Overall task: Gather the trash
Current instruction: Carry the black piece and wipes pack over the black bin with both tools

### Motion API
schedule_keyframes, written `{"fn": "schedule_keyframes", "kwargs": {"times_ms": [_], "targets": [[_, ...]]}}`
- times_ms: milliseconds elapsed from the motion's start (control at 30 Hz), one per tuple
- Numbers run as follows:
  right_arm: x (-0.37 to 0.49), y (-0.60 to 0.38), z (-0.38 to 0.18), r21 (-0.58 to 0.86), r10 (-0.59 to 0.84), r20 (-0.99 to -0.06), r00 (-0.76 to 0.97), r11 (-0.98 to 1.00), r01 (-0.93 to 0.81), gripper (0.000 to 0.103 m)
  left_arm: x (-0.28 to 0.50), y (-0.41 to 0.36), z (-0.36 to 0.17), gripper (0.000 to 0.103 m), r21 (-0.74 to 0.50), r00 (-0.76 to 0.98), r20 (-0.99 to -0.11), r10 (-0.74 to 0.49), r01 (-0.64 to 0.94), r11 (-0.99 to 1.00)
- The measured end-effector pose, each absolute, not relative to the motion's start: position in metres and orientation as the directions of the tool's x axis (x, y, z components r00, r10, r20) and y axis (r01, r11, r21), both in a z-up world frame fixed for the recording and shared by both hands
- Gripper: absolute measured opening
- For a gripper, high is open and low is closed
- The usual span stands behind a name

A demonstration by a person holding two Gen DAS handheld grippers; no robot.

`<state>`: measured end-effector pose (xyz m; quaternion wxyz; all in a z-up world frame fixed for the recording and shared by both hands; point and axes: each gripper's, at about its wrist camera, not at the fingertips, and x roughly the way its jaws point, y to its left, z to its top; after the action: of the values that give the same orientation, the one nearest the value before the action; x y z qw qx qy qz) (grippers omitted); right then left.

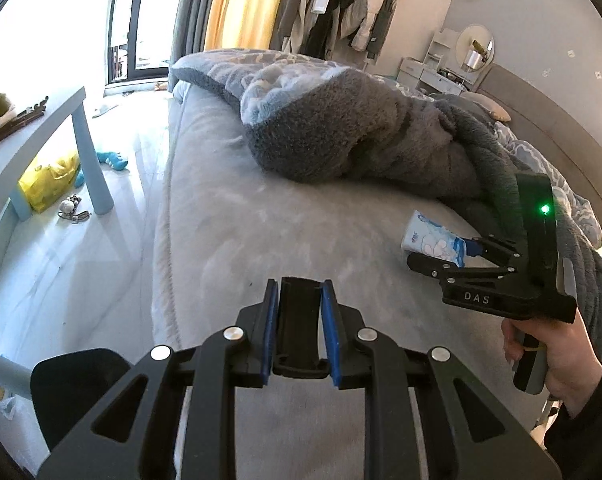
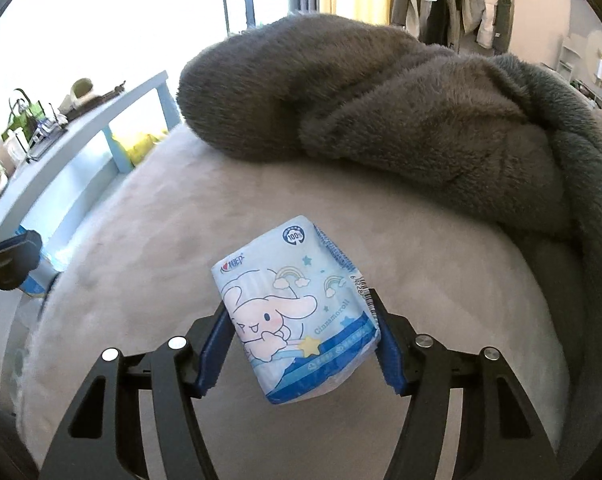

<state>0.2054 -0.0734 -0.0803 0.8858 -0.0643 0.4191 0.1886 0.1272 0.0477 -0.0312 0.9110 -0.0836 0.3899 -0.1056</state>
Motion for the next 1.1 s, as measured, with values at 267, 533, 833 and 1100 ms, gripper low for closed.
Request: {"fn": "schedule_keyframes", "kwargs": {"times_ms": [267,533,833,1100], "targets": [[0.155,-0.033,-0.058,0.054,0.346,-0.744,0.571,0.883,-0.466,0.064,0.097,0.067,-0.029,0.023,-0.256,0.672,-0.69,-0.27,0.123,0.959],[0.122,0.016,-0.051,0.072,0.41,-0.734,0.541,0.84,-0.538,0.064,0.073,0.092,-0.032,0.023,-0.235,0.675,-0.699,-0.238,0.097,0.967],[0.114,0.071,-0.05,0.085,0.456,-0.733,0.504,0.796,-0.599,0.064,0.058,0.137,-0.048,0.023,-0.208,0.657,-0.733,-0.177,0.03,0.978],[0.109,0.111,-0.049,0.103,0.497,-0.729,0.471,0.759,-0.643,0.064,0.05,0.173,-0.07,0.023,-0.207,0.622,-0.769,-0.147,-0.024,0.978]]}}
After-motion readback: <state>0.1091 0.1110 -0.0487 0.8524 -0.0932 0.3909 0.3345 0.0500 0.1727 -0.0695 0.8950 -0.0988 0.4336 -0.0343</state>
